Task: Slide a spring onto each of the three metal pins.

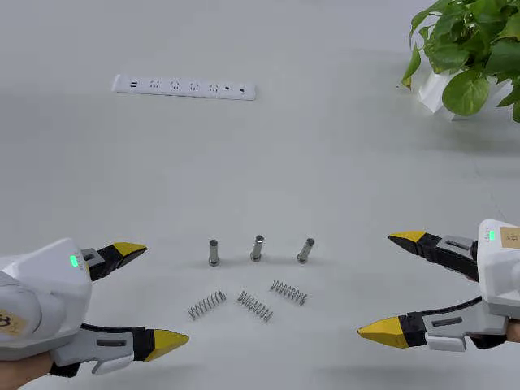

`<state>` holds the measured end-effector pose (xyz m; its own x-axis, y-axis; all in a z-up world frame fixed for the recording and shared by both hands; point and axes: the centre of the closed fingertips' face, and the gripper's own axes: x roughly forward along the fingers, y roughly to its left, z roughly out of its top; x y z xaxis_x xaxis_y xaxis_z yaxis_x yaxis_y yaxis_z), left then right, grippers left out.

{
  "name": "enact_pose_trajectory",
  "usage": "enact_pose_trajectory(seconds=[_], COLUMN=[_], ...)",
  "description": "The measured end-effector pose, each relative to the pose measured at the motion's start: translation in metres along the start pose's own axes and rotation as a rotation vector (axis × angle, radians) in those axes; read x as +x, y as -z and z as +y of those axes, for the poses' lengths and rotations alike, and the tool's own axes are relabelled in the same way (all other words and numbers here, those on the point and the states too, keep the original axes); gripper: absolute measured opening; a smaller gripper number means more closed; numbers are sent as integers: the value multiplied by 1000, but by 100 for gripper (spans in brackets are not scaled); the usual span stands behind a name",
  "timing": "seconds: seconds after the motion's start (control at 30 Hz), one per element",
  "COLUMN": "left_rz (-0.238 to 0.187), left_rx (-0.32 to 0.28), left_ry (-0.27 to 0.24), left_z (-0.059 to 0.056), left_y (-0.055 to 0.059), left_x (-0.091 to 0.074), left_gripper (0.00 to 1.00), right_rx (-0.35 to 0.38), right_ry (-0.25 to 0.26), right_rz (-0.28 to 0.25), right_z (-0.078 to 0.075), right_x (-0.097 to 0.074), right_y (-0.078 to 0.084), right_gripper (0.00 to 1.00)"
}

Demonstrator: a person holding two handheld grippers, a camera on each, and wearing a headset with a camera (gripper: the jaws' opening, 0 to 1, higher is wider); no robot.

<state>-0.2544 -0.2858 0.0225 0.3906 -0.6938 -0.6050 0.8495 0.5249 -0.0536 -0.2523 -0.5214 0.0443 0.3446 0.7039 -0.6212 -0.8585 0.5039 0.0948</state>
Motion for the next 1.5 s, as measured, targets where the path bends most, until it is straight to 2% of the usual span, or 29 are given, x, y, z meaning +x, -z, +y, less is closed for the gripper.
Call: enact_pose_trajectory(seconds=[0.03, 0.17, 0.27, 0.37, 0.43, 0.5, 0.63, 0.87, 1.3, 1.33, 1.4, 1.43, 1.5], left_rz=[32, 59, 89, 140, 139, 157, 185, 212, 260, 265, 280, 287, 295], left_rx=[-14, -8, -5, -8, -9, -13, -28, -21, -1, 7, 58, 47, 61], left_ry=[-5, -2, 10, -12, -5, -4, 4, 19, 23, 21, 14, 16, 15], left_z=[0, -3, -7, -5, -7, -8, -10, -16, -16, -16, -13, -15, -15], left_y=[5, 10, 14, 21, 21, 23, 29, 30, 35, 35, 35, 36, 36], left_x=[2, 9, 14, 20, 23, 26, 34, 44, 53, 53, 54, 54, 54], left_gripper=[68, 59, 49, 44, 37, 33, 28, 19, 12, 11, 8, 8, 8], right_rx=[-1, 5, 5, 7, 8, 11, 15, 26, 39, 40, 41, 41, 41], right_ry=[2, 3, 3, 4, 4, 6, 7, 6, 3, 4, 5, 5, 6], right_rz=[-2, -10, -7, -9, -8, -8, -9, -10, -9, -9, -9, -9, -9], right_z=[0, -1, -1, 0, 0, 0, 0, 1, 3, 2, 2, 2, 2], right_x=[0, -1, -1, -1, -1, 0, 1, 2, 3, 3, 3, 3, 3], right_y=[0, 0, 2, 2, 2, 3, 4, 5, 7, 7, 7, 7, 8], right_gripper=[92, 92, 91, 91, 90, 90, 89, 88, 88, 87, 87, 87, 87])
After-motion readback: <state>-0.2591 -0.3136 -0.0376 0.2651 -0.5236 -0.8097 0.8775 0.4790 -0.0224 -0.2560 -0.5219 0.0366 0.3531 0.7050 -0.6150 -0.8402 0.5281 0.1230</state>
